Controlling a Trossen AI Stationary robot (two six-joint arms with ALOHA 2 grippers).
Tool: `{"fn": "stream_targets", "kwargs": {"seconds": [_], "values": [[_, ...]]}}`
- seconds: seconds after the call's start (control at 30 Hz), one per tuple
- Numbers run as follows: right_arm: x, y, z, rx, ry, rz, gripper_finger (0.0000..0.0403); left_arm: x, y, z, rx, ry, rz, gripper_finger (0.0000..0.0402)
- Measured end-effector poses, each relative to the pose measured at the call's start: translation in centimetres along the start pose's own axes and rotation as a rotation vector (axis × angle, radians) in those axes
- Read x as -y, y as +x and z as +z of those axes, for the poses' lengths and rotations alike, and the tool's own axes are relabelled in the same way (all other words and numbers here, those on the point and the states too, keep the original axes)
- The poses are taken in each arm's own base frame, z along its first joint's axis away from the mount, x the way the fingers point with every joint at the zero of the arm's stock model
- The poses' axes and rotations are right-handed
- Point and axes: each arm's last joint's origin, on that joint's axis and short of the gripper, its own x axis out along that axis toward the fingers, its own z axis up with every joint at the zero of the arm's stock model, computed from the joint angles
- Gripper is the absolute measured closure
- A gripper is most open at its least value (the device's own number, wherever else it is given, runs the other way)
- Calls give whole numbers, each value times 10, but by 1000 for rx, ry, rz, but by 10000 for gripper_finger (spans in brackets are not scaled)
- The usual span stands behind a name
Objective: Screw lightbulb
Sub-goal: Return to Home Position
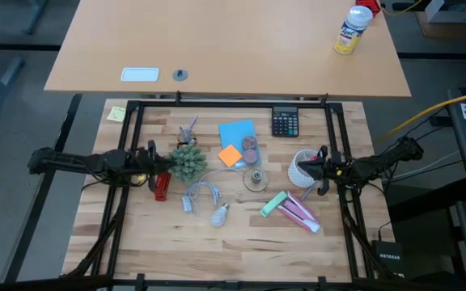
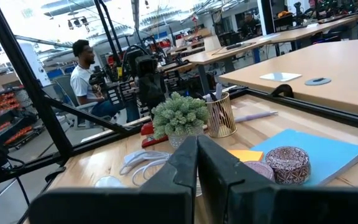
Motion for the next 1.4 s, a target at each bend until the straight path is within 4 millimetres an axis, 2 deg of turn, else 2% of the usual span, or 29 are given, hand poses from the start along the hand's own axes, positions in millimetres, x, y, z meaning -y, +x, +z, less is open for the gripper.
{"fn": "stream_targets", "kwargs": {"seconds": [0.3,1.4], "values": [[0,0,1,8,6,0,386,-1,-6,8,92,-28,-10,400],[24,7,8,91,-13,-262,386,-1,-6,7,91,-28,-11,400]]}}
